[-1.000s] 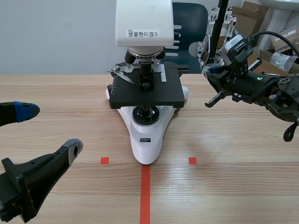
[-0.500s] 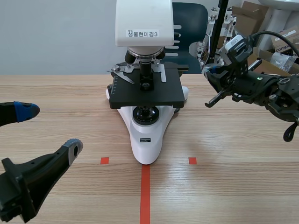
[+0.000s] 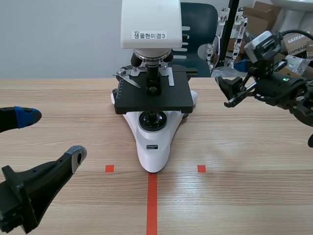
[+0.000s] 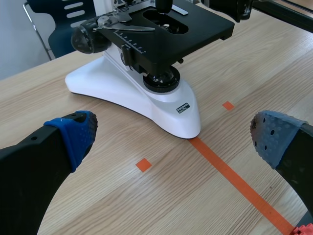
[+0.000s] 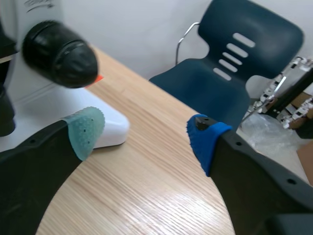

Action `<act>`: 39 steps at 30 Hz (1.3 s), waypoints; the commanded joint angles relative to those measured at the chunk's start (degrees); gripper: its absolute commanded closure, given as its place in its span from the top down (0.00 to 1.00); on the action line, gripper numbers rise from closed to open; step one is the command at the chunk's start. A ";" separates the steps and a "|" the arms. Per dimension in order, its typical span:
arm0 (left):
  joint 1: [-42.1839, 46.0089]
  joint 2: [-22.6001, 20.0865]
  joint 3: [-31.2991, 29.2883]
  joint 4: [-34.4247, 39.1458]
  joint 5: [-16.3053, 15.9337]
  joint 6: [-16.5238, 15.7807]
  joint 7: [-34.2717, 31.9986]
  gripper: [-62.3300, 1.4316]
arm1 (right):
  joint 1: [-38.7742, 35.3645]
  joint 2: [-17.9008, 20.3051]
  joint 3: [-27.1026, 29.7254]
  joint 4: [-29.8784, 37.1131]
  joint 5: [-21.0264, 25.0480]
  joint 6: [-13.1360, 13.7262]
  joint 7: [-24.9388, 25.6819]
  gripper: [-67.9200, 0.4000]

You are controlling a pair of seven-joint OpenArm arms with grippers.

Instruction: Point at the fine focus knob

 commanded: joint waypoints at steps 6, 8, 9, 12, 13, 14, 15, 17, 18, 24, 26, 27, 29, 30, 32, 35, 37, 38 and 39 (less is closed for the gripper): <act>0.11 0.44 -0.20 0.59 -0.39 0.13 -0.76 1.00 | -4.39 10.54 0.48 4.81 13.03 2.91 0.76 0.74; 0.11 0.44 -0.20 0.59 -0.39 0.13 -0.81 1.00 | -7.15 13.29 0.48 6.99 15.65 2.89 0.79 0.79; 0.11 0.44 -0.20 0.59 -0.39 0.13 -0.81 1.00 | -8.66 14.60 0.50 8.24 16.92 2.89 0.74 0.81; 0.11 0.44 -0.20 0.59 -0.39 0.13 -0.81 1.00 | -13.88 17.90 1.09 12.61 20.06 2.84 0.42 0.87; 0.11 0.44 -0.20 0.59 -0.39 0.13 -0.79 1.00 | -15.69 18.62 1.53 14.12 21.05 2.84 0.31 0.88; 0.11 0.44 -0.20 0.59 -0.39 0.13 -0.79 1.00 | -17.66 19.17 2.12 15.63 22.12 2.71 0.13 0.88; 0.11 0.44 -0.20 0.59 -0.39 0.13 -0.79 1.00 | -19.63 19.47 2.73 17.14 23.23 2.45 0.02 0.88; 0.11 0.44 -0.20 0.59 -0.39 0.13 -0.79 1.00 | -23.85 19.54 4.39 20.48 24.57 0.83 -0.59 0.88; 0.11 0.44 -0.20 0.59 -0.39 0.13 -0.79 1.00 | -26.08 19.54 5.25 22.34 24.55 -0.04 -1.03 0.88; 0.11 0.44 -0.20 0.59 -0.39 0.13 -0.79 1.00 | -38.73 19.52 10.03 32.72 24.55 -0.61 1.99 0.88; 0.11 0.44 -0.20 0.59 -0.39 0.13 -0.79 1.00 | -42.36 19.43 11.39 35.65 24.61 -0.61 4.22 0.88; 0.11 0.44 -0.20 0.59 -0.39 0.13 -0.79 1.00 | -44.04 19.26 11.93 37.00 24.55 -0.61 5.27 0.91; 0.11 0.44 -0.20 0.59 -0.39 0.13 -0.79 1.00 | -46.80 18.75 12.90 39.60 24.39 -0.61 6.19 1.00; 0.11 0.44 -0.20 0.59 -0.39 0.13 -0.81 1.00 | -48.00 18.40 13.27 40.94 23.74 -0.61 6.14 1.00; 0.11 0.44 -0.20 0.59 -0.39 0.13 -0.81 1.00 | -50.42 17.70 13.75 43.36 21.68 -0.61 6.14 1.00; 0.11 0.44 -0.20 0.59 -0.39 0.13 -0.79 1.00 | -53.68 16.20 13.75 46.93 17.81 -0.61 6.12 1.00; 0.11 0.44 -0.20 0.59 -0.39 0.13 -0.79 1.00 | -55.65 14.62 13.75 49.09 15.34 -0.85 5.70 1.00; 0.11 0.44 -0.20 0.59 -0.39 0.13 -0.79 1.00 | -56.61 13.68 13.75 50.12 14.32 -1.51 5.27 1.00; 0.11 0.44 -0.20 0.59 -0.39 0.13 -0.79 1.00 | -57.46 12.74 13.75 51.04 13.44 -2.14 4.94 1.00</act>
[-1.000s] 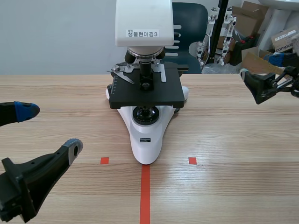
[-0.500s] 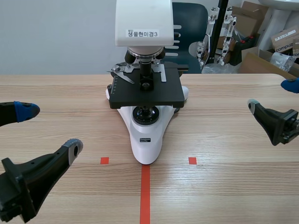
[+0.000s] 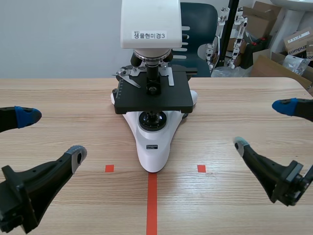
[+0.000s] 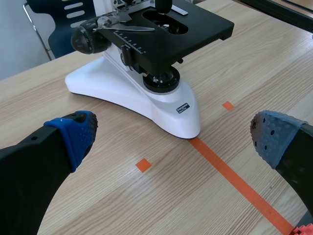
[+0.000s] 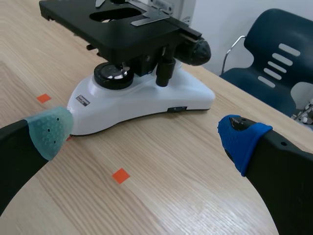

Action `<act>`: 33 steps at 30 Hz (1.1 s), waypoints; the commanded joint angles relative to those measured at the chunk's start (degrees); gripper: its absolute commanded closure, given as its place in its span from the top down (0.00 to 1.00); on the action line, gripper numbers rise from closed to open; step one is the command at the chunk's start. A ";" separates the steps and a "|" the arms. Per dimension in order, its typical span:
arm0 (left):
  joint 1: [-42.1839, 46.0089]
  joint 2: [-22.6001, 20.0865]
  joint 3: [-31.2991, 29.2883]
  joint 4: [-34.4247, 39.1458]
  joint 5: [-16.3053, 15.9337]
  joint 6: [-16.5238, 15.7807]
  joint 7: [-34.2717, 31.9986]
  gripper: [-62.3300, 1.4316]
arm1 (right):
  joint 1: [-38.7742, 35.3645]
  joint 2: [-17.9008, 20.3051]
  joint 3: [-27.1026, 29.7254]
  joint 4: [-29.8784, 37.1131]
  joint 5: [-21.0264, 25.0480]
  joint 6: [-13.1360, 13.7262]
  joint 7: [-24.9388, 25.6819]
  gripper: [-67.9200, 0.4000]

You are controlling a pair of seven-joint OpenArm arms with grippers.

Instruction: Point at the fine focus knob

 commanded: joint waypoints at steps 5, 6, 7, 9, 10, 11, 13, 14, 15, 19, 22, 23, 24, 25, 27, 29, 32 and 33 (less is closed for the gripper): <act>0.09 0.44 -0.20 0.59 -0.39 0.13 -0.79 1.00 | -4.13 -5.90 0.37 4.94 -1.07 -6.67 -2.93 1.00; 0.09 0.44 -0.20 0.59 -0.39 0.13 -0.79 1.00 | -4.98 -6.97 0.61 5.92 -1.07 -7.74 -4.46 1.00; 0.09 0.44 -0.20 0.59 -0.39 0.13 -0.79 1.00 | -5.84 -7.98 0.96 6.93 -1.07 -8.57 -6.03 1.00; 0.09 0.44 -0.20 0.59 -0.39 0.13 -0.79 1.00 | -7.41 -9.64 1.70 8.96 -1.09 -9.57 -8.63 1.00; 0.09 0.44 -0.20 0.59 -0.39 0.13 -0.79 1.00 | -8.24 -10.05 2.05 9.97 -1.09 -9.62 -9.84 1.00; 0.09 0.44 -0.20 0.59 -0.39 0.13 -0.81 1.00 | -9.09 -10.16 2.27 11.06 -1.09 -9.73 -11.13 1.00; 0.07 0.44 -0.20 0.59 -0.39 0.13 -0.81 1.00 | -10.95 -10.16 2.75 13.11 -1.07 -10.49 -12.74 1.00; 0.07 0.44 -0.20 0.59 -0.39 0.13 -0.81 1.00 | -11.76 -10.14 2.84 14.03 -1.07 -11.13 -13.33 1.00; 0.07 0.44 -0.20 0.59 -0.39 0.13 -0.79 1.00 | -12.22 -9.99 2.82 14.95 -1.05 -12.31 -14.08 1.00; 0.07 0.44 -0.20 0.59 -0.39 0.13 -0.81 1.00 | -12.68 -8.50 2.73 17.27 -0.13 -13.62 -16.37 1.00; 0.09 0.44 -0.20 0.59 -0.39 0.13 -0.81 1.00 | -12.68 -5.57 2.67 17.64 3.89 -13.60 -16.96 1.00; 0.07 0.44 -0.20 0.59 -0.39 0.13 -0.81 1.00 | -12.68 -4.48 2.67 17.64 5.09 -13.57 -16.92 1.00; 0.07 0.44 -0.20 0.59 -0.39 0.13 -0.81 1.00 | -12.66 -3.43 2.67 17.66 6.19 -13.60 -16.87 1.00; 0.07 0.44 -0.20 0.59 -0.39 0.13 -0.81 1.00 | -12.57 -2.47 2.67 17.66 7.17 -13.60 -16.90 1.00; 0.07 0.44 -0.20 0.59 -0.39 0.13 -0.83 1.00 | -12.37 -1.18 2.64 17.66 8.02 -13.60 -16.87 1.00; 0.07 0.44 -0.20 0.59 -0.39 0.13 -0.83 1.00 | -12.20 -0.98 2.62 17.66 8.22 -13.70 -16.98 1.00; 0.07 0.44 -0.20 0.59 -0.39 0.15 -0.83 1.00 | -12.22 -1.01 2.60 17.66 8.20 -13.81 -17.66 1.00; 0.07 0.44 -0.20 0.59 -0.39 0.28 -0.83 1.00 | -12.22 -1.01 2.60 17.66 8.20 -13.79 -18.01 1.00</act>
